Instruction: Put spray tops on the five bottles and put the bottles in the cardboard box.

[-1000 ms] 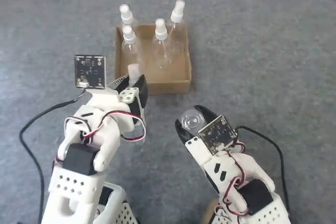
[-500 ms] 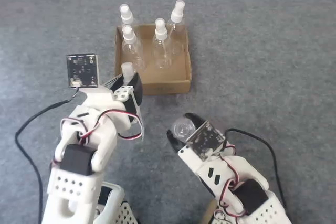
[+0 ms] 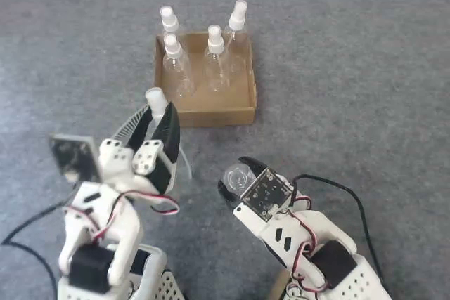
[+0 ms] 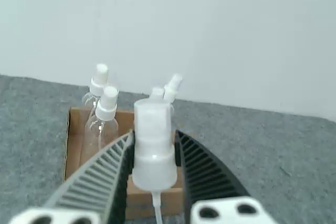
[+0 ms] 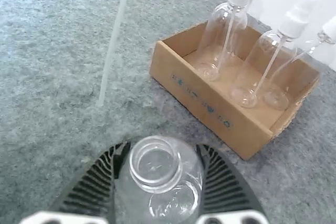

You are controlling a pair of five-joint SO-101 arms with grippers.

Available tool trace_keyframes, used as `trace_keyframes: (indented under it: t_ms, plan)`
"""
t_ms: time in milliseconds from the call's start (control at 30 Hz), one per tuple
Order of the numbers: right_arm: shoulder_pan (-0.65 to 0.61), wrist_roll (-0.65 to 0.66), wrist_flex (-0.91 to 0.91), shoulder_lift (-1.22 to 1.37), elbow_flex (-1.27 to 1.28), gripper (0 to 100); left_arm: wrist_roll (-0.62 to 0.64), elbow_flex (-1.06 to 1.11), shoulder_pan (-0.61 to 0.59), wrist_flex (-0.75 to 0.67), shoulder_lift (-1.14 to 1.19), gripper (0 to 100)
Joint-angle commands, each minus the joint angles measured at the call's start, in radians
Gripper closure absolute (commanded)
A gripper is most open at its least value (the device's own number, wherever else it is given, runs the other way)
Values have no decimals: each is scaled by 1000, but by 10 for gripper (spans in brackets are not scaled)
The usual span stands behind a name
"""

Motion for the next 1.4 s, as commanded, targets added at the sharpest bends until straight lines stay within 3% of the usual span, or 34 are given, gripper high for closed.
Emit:
trace_keyframes:
  t_ms: [0,333,567,933,1367]
  plan:
    - [-24,14,-5,-4,2,993,15,10,2,-32,-126,988]
    - [-24,15,-102,-4,57,993,15,27,6,-84,-193,988]
    - [-24,8,-140,-4,64,993,8,22,121,-106,-193,988]
    - [-77,15,-208,-4,132,993,9,-13,130,-121,-195,988]
    - [-77,15,-236,-4,133,993,8,-122,178,-25,-195,988]
